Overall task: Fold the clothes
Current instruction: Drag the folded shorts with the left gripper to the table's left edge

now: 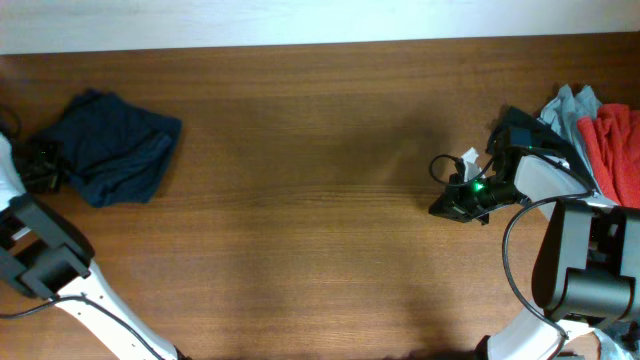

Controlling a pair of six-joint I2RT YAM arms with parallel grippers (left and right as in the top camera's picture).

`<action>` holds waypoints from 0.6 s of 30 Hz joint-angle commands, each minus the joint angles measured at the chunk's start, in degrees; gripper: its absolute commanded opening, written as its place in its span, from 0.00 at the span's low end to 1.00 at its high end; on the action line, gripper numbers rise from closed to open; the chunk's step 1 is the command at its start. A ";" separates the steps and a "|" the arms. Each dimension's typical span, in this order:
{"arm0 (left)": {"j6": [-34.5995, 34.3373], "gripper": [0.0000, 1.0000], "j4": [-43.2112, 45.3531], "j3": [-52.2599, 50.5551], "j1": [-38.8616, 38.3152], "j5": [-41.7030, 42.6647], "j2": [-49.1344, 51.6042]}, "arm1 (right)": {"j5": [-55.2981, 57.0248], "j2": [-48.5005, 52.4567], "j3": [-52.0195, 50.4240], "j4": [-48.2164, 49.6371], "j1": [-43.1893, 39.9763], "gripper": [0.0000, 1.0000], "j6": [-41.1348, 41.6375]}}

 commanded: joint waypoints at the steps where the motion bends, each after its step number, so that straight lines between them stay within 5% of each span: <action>1: -6.95 0.01 -1.29 0.37 2.73 -1.62 -2.32 | -0.72 -1.42 -0.46 -0.20 0.52 0.06 -0.74; 10: -8.48 0.01 -4.02 0.37 3.41 -0.98 -2.32 | -0.72 -1.42 -0.46 -0.66 0.52 0.06 -0.52; 12: -8.46 0.08 -4.81 0.37 3.39 0.00 -2.32 | -0.72 -1.42 -0.46 -0.63 0.52 0.06 -0.52; 14: -8.46 0.30 -6.16 0.37 3.39 0.00 -2.32 | -0.72 -1.42 -0.46 -0.63 0.50 0.06 -0.55; 15: -8.44 0.55 -7.02 0.37 3.39 -0.07 -2.32 | -0.74 -1.42 -0.46 -0.66 0.52 0.06 -0.55; 16: -8.31 0.69 -7.89 0.37 3.43 -0.07 -2.32 | -0.72 -1.42 -0.46 -0.66 0.52 0.06 -0.55; 18: -7.82 0.80 -9.79 0.37 3.54 -0.07 -2.34 | -0.74 -1.42 -0.46 -0.85 0.52 0.06 -0.57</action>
